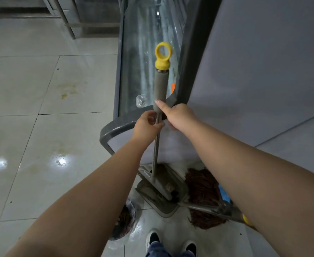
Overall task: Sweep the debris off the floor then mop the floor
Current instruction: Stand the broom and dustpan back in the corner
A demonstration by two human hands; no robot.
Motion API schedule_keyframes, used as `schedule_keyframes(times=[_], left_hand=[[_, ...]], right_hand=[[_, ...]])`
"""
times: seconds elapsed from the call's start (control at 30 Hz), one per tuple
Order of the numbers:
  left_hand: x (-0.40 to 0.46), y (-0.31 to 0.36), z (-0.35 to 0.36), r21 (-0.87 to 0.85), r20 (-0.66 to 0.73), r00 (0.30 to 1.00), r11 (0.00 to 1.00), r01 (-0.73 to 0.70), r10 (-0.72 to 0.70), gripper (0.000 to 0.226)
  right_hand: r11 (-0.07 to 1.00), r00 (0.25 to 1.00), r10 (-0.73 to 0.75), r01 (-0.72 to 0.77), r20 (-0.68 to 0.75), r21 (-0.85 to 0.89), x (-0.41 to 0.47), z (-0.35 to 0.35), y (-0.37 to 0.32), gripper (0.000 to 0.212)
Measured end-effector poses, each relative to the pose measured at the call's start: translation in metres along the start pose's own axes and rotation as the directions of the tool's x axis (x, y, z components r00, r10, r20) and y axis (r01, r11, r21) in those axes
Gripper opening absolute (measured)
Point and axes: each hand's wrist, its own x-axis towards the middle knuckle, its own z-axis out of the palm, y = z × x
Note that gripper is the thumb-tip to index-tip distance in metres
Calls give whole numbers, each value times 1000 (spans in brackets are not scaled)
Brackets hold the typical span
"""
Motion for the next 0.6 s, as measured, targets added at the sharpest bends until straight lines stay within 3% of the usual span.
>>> schedule_keyframes(times=[0.17,0.27,0.33,0.43,0.5,0.6], left_hand=[[4,-6,-16,7,-39,998,999,39,-38,38],[-2,-5,-27,89,-78,995,995,-48,55,25],[-15,2,-30,127,27,985,977,-173,171,24],[-31,23,-32,274,196,925,888,-370,325,28],[-38,40,-32,318,278,887,837,-446,368,28],[-47,60,-26,308,354,824,777,-550,443,20]], right_hand=[[998,998,-35,31,59,58,-8,2,1,58],[970,982,-155,130,109,208,-16,3,0,42],[908,951,-293,244,101,341,-22,5,-4,29],[870,913,-398,405,-84,282,-39,-5,-16,19],[866,902,-407,432,-146,252,-51,-20,-17,18],[873,906,-406,423,-119,242,-63,-48,-7,17]])
